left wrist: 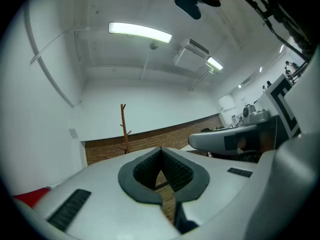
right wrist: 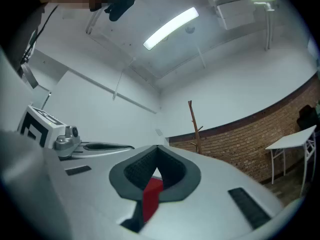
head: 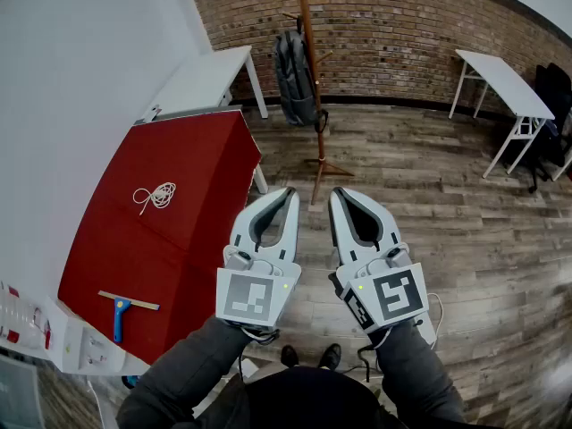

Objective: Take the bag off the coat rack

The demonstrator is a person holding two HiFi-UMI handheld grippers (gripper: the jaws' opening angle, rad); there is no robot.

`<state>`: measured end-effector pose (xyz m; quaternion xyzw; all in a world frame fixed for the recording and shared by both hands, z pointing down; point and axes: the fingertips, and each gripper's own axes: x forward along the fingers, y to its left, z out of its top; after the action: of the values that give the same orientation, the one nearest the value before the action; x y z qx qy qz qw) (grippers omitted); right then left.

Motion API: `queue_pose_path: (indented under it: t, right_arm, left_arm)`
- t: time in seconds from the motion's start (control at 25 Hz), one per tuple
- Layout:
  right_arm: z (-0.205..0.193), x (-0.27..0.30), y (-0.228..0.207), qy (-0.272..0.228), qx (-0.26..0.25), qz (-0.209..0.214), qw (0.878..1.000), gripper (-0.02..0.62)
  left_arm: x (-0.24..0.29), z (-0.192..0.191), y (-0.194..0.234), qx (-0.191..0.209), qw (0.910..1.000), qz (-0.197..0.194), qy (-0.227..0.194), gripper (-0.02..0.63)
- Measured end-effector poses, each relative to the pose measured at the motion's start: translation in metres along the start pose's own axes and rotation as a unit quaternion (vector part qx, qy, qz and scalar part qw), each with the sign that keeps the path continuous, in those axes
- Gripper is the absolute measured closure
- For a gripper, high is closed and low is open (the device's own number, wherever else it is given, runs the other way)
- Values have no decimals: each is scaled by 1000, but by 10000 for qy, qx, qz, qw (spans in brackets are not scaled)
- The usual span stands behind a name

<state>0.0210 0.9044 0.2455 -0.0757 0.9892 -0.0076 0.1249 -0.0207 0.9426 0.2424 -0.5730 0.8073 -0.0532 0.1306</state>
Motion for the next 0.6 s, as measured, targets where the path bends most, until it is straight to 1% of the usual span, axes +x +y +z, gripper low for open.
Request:
queue_pose_path:
  t: [0.32,0.6]
  right_arm:
    - [-4,0,-1,38,15,75,10000,591]
    - [-21,24,-2,125,141,155,9997,589]
  left_arm:
    - [-1,-9,-3,-17,10000,38,80,597]
    - [5,-33,24,-209,9993,220,203,597]
